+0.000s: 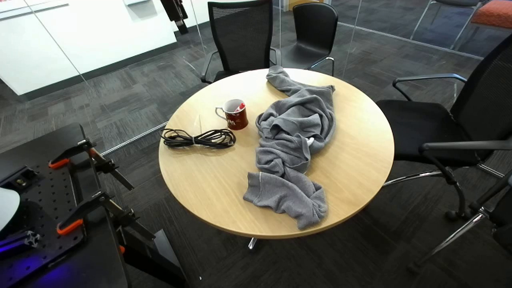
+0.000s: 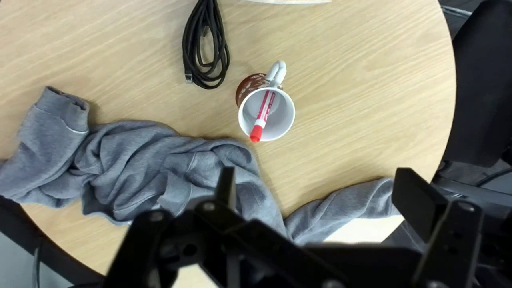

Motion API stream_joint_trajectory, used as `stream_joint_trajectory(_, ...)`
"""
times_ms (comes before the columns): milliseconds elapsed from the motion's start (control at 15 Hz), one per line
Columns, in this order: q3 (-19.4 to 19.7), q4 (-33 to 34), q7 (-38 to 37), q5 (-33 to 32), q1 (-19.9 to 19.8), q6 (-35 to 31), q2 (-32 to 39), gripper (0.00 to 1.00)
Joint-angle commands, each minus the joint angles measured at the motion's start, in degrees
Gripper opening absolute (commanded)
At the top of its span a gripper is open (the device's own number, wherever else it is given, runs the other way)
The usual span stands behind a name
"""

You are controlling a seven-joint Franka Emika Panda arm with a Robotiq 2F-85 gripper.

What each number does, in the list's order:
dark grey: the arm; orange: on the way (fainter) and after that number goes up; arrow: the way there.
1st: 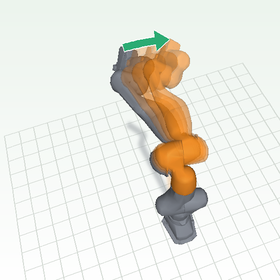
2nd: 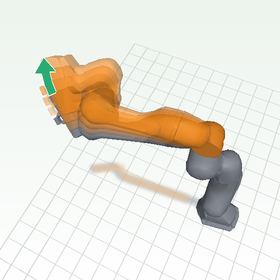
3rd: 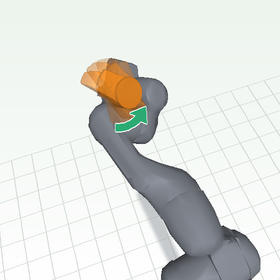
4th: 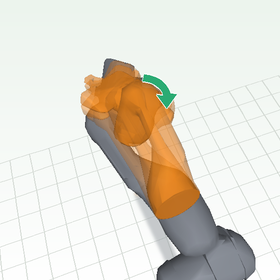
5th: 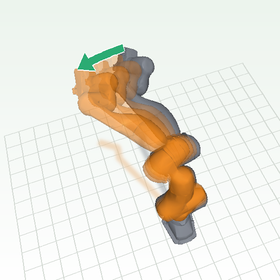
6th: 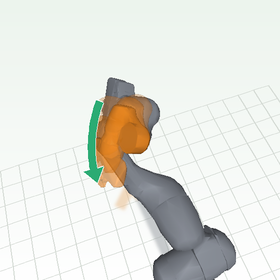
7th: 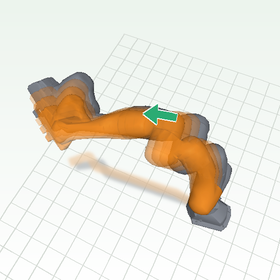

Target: Pick up the pen from the mug cup and put it on the table.

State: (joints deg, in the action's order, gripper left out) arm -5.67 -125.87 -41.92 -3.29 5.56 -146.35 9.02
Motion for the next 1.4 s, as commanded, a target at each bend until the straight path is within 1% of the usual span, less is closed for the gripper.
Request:
stream_joint_trajectory(0, 3.1, 5.2, -8.2, -3.6, 2.8, -1.4, 7.0, 1.00)
stream_joint_trajectory(400, 6.8, 10.9, -11.4, -2.1, 5.5, -6.6, 16.7, 1.00)
stream_joint_trajectory(733, 8.9, 14.2, -13.2, 0.2, 7.2, -5.7, 22.7, 1.00)
stream_joint_trajectory(1333, 7.4, 17.4, -11.7, 9.2, 5.6, -7.1, 30.2, 1.00)
